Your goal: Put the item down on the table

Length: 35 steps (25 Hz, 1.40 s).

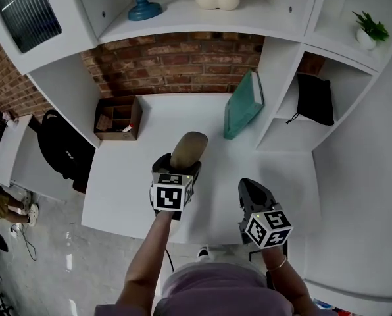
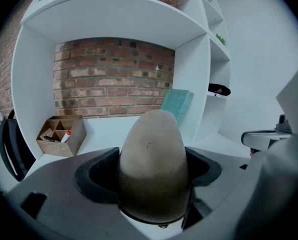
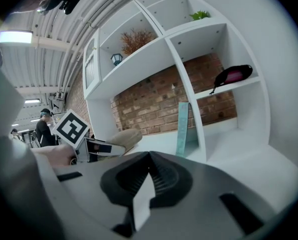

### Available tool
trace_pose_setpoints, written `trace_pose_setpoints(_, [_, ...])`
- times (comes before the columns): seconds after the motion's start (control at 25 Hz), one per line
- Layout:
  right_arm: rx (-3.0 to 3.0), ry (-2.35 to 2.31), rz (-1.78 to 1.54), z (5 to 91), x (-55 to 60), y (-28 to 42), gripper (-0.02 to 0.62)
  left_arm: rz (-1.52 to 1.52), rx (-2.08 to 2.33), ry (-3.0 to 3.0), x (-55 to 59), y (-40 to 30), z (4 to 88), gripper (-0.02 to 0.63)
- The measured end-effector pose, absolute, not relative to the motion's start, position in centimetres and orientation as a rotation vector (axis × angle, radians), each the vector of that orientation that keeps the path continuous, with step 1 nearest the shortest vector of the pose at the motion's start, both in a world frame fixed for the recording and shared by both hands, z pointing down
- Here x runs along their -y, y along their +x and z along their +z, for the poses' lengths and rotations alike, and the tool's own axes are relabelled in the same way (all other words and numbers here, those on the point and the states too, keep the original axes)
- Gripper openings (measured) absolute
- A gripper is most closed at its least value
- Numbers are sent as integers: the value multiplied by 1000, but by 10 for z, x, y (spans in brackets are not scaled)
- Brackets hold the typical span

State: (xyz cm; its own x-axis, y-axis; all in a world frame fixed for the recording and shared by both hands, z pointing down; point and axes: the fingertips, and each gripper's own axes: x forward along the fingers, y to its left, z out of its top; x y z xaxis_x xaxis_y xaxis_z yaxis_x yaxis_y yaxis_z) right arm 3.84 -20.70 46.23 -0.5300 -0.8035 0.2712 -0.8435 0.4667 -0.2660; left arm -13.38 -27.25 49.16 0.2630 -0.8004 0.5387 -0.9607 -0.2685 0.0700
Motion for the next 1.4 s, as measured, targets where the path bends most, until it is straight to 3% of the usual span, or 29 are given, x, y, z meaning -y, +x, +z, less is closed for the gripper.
trace_pose_setpoints(1.4, [2522,1507,636,488,254,82,2,910,1547,2065,402,-95,603,390])
